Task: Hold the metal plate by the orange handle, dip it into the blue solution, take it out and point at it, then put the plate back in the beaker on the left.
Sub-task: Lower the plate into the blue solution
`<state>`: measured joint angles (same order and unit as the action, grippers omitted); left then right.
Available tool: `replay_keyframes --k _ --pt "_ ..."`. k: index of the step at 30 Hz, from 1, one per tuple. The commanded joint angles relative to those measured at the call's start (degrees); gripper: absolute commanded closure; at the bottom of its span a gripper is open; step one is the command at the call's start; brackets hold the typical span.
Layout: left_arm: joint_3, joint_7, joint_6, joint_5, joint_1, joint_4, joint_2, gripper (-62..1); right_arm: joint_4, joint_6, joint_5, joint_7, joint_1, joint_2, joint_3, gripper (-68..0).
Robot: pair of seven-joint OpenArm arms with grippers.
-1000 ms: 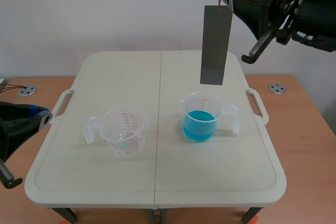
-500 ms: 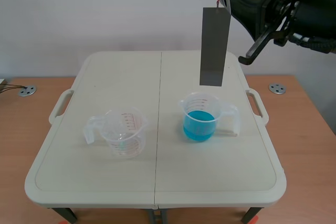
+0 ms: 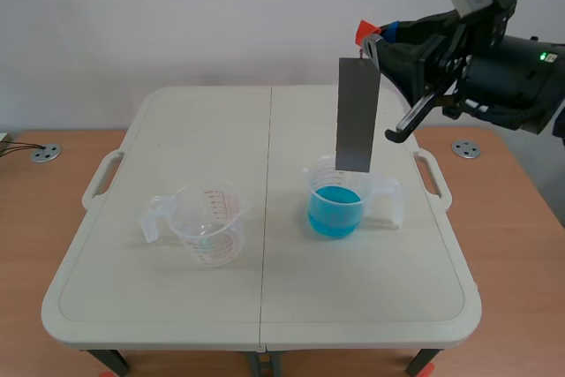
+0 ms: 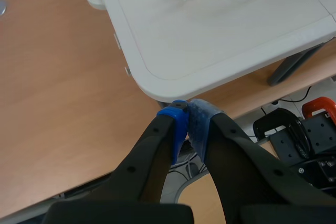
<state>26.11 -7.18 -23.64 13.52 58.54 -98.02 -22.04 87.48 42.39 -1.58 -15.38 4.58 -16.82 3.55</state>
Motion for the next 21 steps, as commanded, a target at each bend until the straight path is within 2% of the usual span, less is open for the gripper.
replay_keyframes --k 1,10,21 --pt "-0.11 -0.94 0.07 0.57 -0.20 -0.68 0.11 -1.6 -0.81 0.33 0.28 -1.97 0.85 0.00 0.66 -1.3" --pt "-0.11 -0.98 -0.11 0.61 -0.52 -0.68 0.11 -1.6 -8.31 0.33 7.91 -8.70 1.16 2.27 1.40 -1.3" --pt "-0.11 -0.96 -0.11 0.59 -0.63 -0.68 0.11 -1.6 -14.21 0.04 13.64 -13.79 1.16 3.54 2.86 -1.3"
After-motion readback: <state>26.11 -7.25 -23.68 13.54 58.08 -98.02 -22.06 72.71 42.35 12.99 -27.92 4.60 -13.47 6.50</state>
